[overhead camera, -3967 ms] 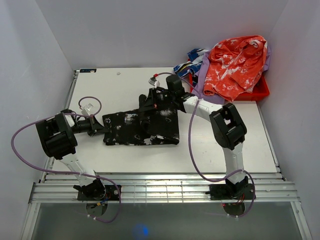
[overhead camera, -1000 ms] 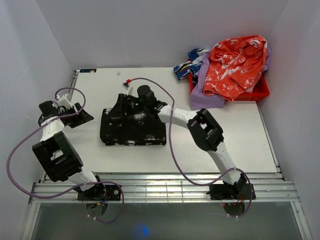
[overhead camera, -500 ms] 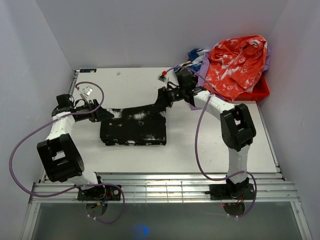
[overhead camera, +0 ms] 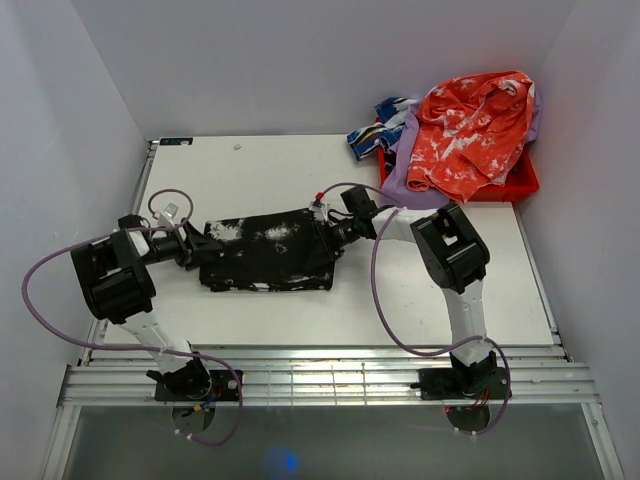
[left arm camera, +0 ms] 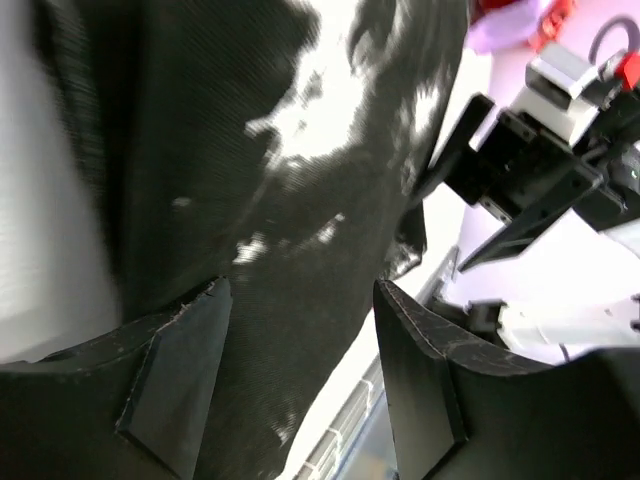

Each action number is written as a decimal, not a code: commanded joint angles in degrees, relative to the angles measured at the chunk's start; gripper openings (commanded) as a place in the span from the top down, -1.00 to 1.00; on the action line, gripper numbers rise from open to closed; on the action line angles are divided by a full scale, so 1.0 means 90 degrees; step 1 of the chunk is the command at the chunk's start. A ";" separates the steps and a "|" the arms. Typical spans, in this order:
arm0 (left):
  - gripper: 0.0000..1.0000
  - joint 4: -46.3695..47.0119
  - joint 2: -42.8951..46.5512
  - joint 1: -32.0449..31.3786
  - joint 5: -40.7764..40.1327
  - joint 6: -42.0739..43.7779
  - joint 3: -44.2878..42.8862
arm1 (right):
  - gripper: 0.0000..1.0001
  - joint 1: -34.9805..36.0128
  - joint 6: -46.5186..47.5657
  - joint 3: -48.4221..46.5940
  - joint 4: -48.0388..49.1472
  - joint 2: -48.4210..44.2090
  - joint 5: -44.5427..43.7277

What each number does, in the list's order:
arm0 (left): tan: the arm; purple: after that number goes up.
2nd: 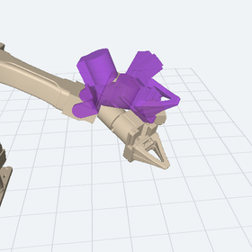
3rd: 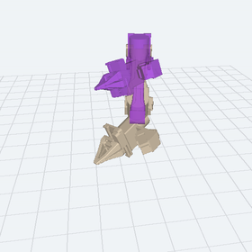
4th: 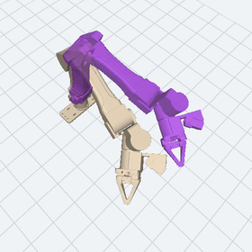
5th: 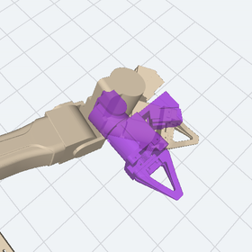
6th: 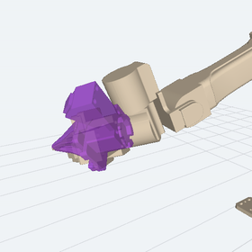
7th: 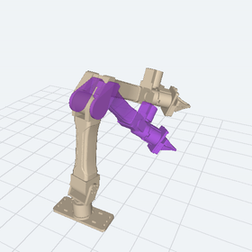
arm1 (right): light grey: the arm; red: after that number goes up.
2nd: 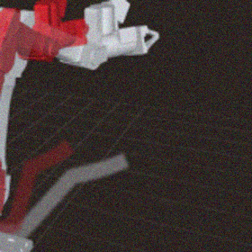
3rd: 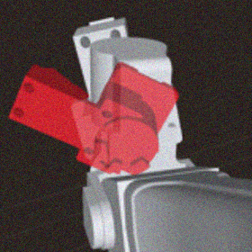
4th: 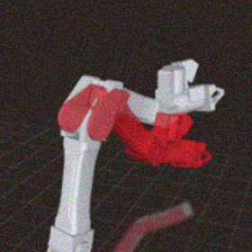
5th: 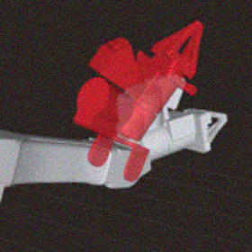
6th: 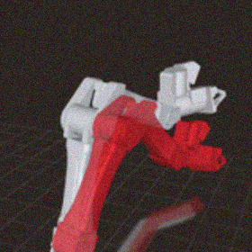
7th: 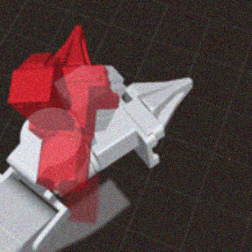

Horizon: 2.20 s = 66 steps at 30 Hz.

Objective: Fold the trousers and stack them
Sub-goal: Neatly place the folded trousers to the corner

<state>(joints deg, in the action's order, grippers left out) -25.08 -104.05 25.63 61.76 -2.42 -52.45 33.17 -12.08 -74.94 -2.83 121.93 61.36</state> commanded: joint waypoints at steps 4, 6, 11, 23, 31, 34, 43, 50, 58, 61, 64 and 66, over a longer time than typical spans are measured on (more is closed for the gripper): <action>-0.47 0.0151 0.0661 0.0395 -0.1694 0.0491 -0.1222 | -0.64 0.0298 -0.0211 -0.0988 0.0236 0.0612 -0.0373; -0.53 -0.0025 0.1130 0.0346 -0.1832 0.0755 -0.1689 | -0.69 0.0513 -0.0230 -0.1535 0.0217 0.0613 -0.0295; -0.67 -0.0962 0.2475 -0.1185 -0.3598 0.2104 -0.2054 | -0.92 0.0369 -0.0601 -0.1859 0.0705 -0.0177 -0.0431; -0.86 -0.2125 0.2373 -0.4674 -0.7528 -0.2218 -0.1693 | -0.80 -0.2540 0.0911 -0.0523 -0.1237 -0.2979 -0.1300; -0.75 -0.1901 0.1182 -0.4849 -0.7446 -0.3041 -0.1497 | -0.80 -0.3138 0.1566 0.0289 -0.1580 -0.3801 -0.1651; -0.72 -0.1832 0.0508 -0.4791 -0.7954 -0.3159 -0.1691 | -0.80 -0.3129 0.1635 0.0328 -0.1619 -0.3909 -0.1828; -0.64 -0.1590 -0.1758 -0.3297 -0.8287 -0.2557 -0.2978 | -0.80 -0.3158 0.1723 0.0211 -0.1707 -0.3665 -0.2023; -0.67 -0.0426 -0.1838 -0.2896 -0.7470 0.0197 -0.3244 | -0.80 -0.3148 0.1723 0.0201 -0.1697 -0.3596 -0.1955; -0.73 -0.0718 -0.1731 -0.2564 -0.7089 0.1119 -0.4123 | -0.80 -0.3148 0.1713 0.0279 -0.1697 -0.3772 -0.1925; -0.76 -0.0806 -0.0941 -0.2622 -0.6453 0.0856 -0.4046 | -0.80 -0.3158 0.1752 0.0309 -0.1736 -0.3938 -0.1974; -0.77 -0.1380 -0.0267 -0.2972 -0.6394 0.0446 -0.4046 | -0.80 -0.3197 0.1781 0.0377 -0.1746 -0.4094 -0.2013; -0.71 -0.1558 0.0297 -0.3286 -0.6626 -0.0072 -0.3910 | -0.80 -0.3226 0.1781 0.0416 -0.1727 -0.4192 -0.2004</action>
<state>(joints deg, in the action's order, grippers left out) -35.00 -113.23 0.78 0.93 2.11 -87.96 4.73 2.57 -71.42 -18.65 87.64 43.38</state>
